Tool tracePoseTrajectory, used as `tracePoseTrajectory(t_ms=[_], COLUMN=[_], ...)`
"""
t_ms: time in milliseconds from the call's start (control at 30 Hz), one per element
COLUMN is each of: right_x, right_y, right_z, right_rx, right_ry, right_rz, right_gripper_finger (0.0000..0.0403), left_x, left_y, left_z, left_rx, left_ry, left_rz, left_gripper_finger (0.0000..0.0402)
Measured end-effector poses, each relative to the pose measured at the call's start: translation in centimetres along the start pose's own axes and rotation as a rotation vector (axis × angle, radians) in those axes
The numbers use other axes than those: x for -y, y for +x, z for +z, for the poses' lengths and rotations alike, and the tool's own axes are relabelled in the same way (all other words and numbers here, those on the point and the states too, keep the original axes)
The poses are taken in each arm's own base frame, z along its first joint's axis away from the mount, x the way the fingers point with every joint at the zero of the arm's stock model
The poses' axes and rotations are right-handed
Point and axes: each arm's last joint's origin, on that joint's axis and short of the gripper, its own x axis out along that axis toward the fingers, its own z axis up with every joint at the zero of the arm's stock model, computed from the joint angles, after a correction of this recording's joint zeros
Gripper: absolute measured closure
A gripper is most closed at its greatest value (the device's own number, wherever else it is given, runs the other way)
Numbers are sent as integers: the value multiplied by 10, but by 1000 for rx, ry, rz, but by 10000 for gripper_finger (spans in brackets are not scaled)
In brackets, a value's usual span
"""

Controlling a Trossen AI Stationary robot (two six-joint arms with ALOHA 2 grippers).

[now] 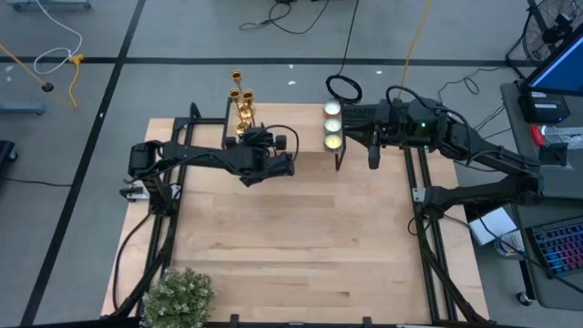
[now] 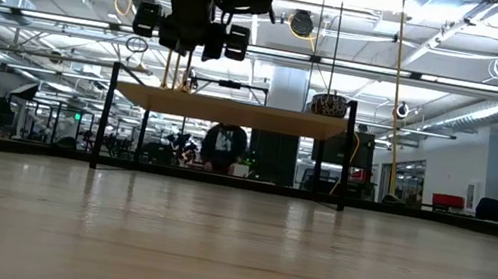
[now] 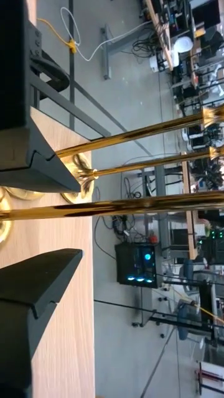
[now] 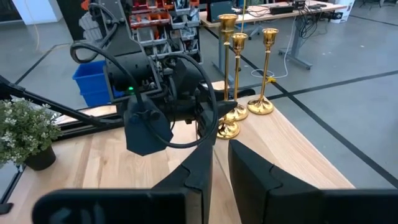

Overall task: Pick & Place candle stick holders
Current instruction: Put the gold candle holder on the shelf aligned with the other gold candle holders

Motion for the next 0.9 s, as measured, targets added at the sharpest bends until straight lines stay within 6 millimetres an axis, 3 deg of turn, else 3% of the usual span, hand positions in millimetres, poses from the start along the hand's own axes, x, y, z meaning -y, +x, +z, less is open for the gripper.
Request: tracePoseTrajectory(t_ms=[200,500,900], right_x=[0,0,0], right_y=[0,0,0], right_z=[0,0,0], right_rx=[1,0,0], right_ry=[-1,1,9], right_rz=[0,0,0], right_gripper_finger=[353,353,353], left_x=[-1,-2,-2], left_y=[5,13,7], left_z=[1,2,1], left_rx=[-1,-2,-22], left_ry=[-4,11,19], left_rz=[16,37,13], left_gripper_finger=[255,384,387])
